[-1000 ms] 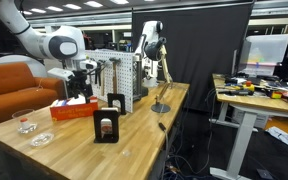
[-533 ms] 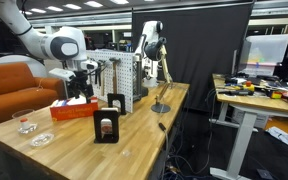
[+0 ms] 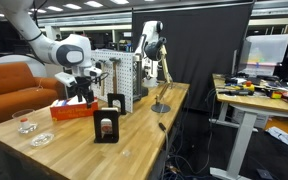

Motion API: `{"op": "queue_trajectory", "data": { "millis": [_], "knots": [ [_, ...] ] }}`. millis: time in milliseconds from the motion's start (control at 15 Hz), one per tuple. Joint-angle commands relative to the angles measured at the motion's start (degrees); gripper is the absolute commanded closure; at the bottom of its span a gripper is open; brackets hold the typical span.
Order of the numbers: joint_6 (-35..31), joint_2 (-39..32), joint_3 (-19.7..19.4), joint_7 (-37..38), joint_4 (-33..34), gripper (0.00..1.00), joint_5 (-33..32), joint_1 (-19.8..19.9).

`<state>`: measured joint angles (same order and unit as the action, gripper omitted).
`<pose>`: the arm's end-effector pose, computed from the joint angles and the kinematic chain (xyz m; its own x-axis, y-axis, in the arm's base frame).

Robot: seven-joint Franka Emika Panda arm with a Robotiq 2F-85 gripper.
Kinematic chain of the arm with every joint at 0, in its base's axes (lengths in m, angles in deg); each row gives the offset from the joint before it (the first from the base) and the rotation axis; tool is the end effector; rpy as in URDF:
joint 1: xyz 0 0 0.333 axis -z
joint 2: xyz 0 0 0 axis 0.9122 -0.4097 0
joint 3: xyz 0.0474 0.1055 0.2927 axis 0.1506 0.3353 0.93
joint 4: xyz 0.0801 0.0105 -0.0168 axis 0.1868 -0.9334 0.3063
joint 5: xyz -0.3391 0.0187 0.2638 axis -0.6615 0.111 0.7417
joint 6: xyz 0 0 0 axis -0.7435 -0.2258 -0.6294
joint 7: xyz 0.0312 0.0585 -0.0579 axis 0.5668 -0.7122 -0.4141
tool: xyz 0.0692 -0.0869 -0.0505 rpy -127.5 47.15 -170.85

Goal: Pick up the green and white book from the table and place it in the box

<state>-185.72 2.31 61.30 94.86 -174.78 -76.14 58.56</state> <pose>0.5818 0.1255 0.1985 0.9888 -0.1493 0.0096 -0.1474 -0.9833 -0.1066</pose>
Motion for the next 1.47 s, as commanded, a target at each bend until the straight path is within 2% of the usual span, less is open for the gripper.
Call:
{"op": "queue_trajectory", "data": {
  "millis": [0, 333, 667, 733, 800, 1133, 1400],
  "knots": [
    [0.75, -6.24, -1.76, 5.43, 6.53, 0.0, 1.94, -0.17],
    [-0.61, -13.83, -6.61, 13.35, 14.84, 0.0, 0.67, -1.32],
    [0.14, -17.53, -7.95, 16.28, 19.1, 0.0, 0.54, -2.35],
    [-0.16, -17.99, -8.16, 16.94, 19.36, 0.16, 0.61, -2.66],
    [-0.32, -18.39, -8.43, 17.59, 19.77, 0.28, 0.54, -3.02],
    [-0.32, -19.29, -9.66, 19.7, 20.71, 0.62, -0.32, -4.21],
    [-0.56, -17.76, -9.21, 19.12, 19.43, 0.89, -0.2, -4.42]
  ]
}}
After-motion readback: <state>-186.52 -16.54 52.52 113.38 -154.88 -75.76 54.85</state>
